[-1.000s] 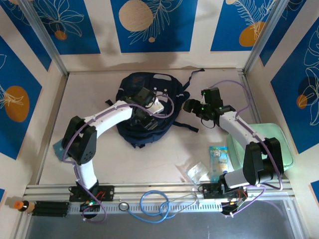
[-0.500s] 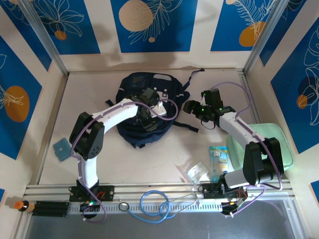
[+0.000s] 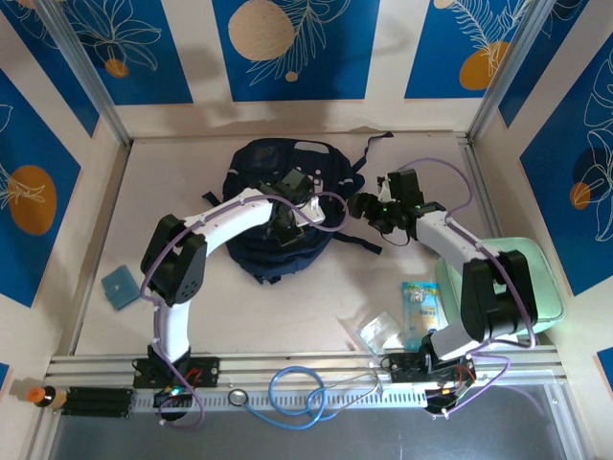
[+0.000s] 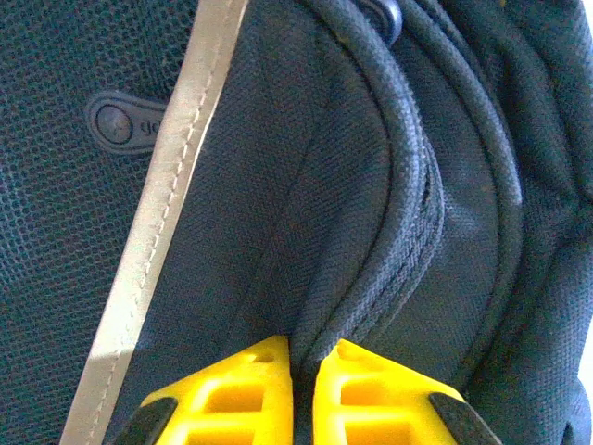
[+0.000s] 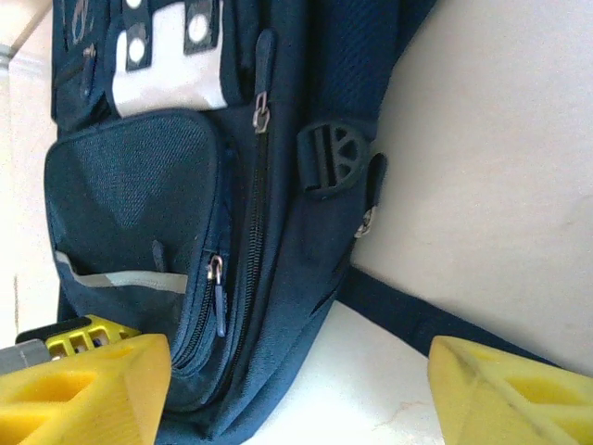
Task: Pack the student bag
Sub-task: Unzip the student bag at the top-center of the table.
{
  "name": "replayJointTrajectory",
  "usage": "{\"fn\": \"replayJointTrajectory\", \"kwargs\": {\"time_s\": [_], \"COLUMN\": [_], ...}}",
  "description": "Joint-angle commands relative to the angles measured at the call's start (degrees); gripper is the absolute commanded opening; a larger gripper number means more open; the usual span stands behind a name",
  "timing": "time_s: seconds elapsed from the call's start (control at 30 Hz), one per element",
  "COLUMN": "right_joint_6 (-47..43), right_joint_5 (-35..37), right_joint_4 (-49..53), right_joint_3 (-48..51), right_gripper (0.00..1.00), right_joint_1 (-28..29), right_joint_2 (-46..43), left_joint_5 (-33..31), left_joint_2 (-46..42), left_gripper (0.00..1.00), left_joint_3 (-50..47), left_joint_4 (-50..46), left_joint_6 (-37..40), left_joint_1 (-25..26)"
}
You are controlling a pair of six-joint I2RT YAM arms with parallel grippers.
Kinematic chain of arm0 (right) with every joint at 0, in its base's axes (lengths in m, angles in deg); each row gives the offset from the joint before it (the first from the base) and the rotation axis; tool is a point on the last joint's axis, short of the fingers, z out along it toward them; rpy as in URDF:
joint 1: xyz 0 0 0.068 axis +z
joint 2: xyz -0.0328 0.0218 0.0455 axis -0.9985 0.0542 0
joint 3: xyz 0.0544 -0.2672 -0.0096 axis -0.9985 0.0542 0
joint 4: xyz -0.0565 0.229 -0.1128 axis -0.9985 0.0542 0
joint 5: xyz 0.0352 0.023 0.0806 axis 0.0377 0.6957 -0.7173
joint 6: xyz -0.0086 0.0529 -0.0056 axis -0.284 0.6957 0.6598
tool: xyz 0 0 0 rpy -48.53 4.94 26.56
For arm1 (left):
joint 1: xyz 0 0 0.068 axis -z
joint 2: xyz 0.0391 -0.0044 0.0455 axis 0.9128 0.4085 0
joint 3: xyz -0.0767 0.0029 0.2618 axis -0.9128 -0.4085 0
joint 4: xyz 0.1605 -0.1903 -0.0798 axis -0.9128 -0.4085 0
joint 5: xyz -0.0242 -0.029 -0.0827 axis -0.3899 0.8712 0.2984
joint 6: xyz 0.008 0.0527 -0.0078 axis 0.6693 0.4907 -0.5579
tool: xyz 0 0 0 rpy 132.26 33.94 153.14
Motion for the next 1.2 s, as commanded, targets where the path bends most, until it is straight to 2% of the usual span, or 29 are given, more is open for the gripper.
{"fn": "replayJointTrajectory", "kwargs": {"time_s": [0.0, 0.03, 0.17, 0.23, 0.47, 0.7, 1.17], "right_joint_6": [-0.9, -1.1, -1.8, -2.1, -3.0, -7.0, -15.4], "right_joint_5": [-7.1, -8.3, -14.3, -15.7, -17.2, -17.2, -19.7], "right_joint_4": [-3.0, -3.4, -3.8, -3.2, 0.6, 6.1, 12.3], "right_joint_3": [-3.7, -5.1, -13.1, -17.3, -31.3, -41.8, -44.5], "right_gripper": [0.7, 0.66, 0.54, 0.51, 0.49, 0.52, 0.54], "right_joint_1": [0.1, 0.0, -0.1, -0.6, -2.1, -2.2, -0.6], "right_joint_2": [3.7, 5.3, 13.3, 17.5, 30.1, 37.9, 42.7], "left_joint_5": [0.9, 1.8, 5.6, 5.8, 5.6, 6.0, 6.0], "left_joint_2": [-4.2, -5.5, -9.0, -9.6, -10.7, -11.0, -11.1], "left_gripper": [0.03, 0.0, 0.0, 0.0, 0.0, 0.0, 0.0], "left_joint_3": [-0.8, -1.9, -4.4, -4.2, -6.1, -6.9, -6.1], "left_joint_4": [0.9, 2.0, 6.2, 6.4, 6.9, 7.5, 7.7], "left_joint_6": [-1.9, -2.1, -2.3, -2.6, -3.3, -4.0, -4.4], "left_joint_1": [0.1, 0.0, 0.0, 0.0, 0.0, 0.0, 0.0]}}
